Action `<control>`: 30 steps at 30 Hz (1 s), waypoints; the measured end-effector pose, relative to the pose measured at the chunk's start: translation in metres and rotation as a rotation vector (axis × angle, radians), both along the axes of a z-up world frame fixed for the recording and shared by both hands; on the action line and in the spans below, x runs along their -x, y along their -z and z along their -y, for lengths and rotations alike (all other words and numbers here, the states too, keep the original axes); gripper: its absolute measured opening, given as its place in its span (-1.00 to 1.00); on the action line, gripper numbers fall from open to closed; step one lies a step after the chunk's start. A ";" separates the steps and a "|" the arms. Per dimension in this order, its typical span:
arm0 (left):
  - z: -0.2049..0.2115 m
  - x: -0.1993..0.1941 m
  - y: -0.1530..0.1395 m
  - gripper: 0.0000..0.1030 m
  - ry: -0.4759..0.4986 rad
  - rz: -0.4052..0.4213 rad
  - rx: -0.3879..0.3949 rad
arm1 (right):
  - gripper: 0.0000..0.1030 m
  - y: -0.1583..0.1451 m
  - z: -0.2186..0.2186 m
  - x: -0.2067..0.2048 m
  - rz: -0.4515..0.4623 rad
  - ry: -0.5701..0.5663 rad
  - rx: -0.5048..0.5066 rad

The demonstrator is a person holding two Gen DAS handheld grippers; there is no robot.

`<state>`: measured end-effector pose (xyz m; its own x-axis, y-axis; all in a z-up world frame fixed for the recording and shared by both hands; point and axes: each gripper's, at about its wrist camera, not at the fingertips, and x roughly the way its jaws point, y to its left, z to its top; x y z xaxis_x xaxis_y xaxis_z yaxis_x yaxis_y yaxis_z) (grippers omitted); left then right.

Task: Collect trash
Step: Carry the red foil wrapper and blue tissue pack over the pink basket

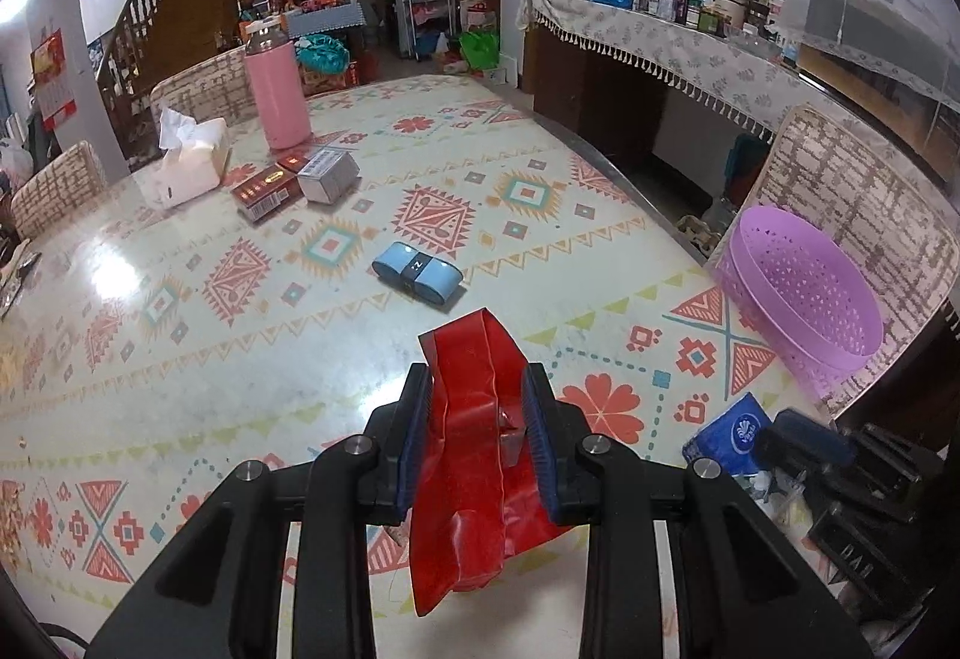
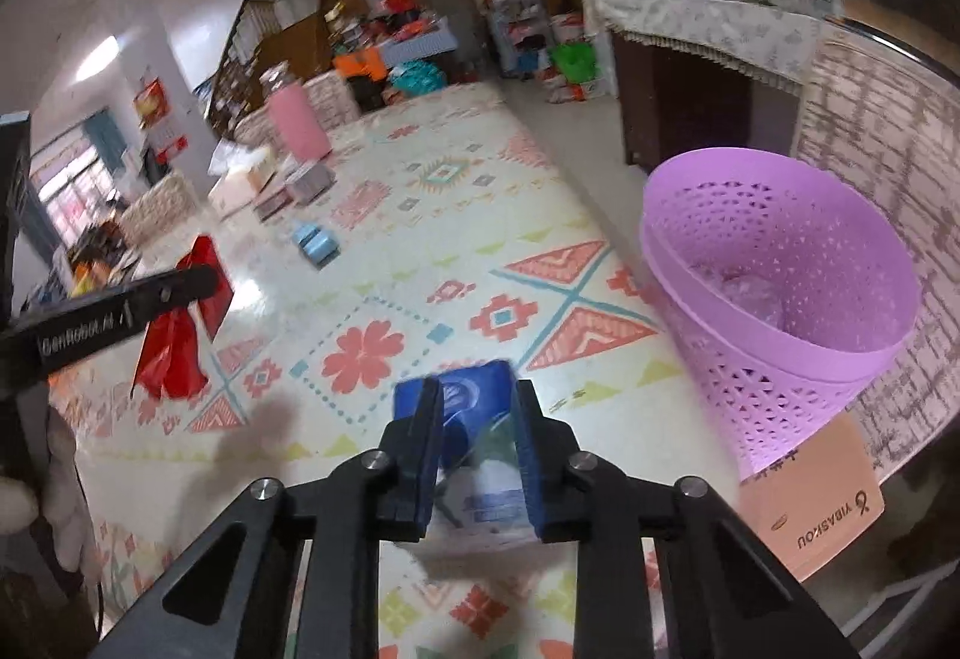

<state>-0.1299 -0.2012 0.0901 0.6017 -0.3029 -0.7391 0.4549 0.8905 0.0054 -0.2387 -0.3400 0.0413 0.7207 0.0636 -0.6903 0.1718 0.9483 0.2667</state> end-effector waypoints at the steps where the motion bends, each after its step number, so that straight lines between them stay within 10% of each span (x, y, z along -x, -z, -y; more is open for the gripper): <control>1: -0.001 -0.001 0.001 -0.42 -0.004 -0.004 0.001 | -0.36 0.002 -0.003 -0.002 -0.007 -0.004 0.013; 5: -0.001 0.000 0.004 -0.42 -0.014 -0.011 -0.007 | 0.36 0.006 -0.011 -0.008 -0.013 -0.004 0.055; 30: 0.030 0.003 -0.021 -0.42 0.021 0.090 -0.051 | 0.08 -0.029 0.026 0.003 0.075 0.052 0.019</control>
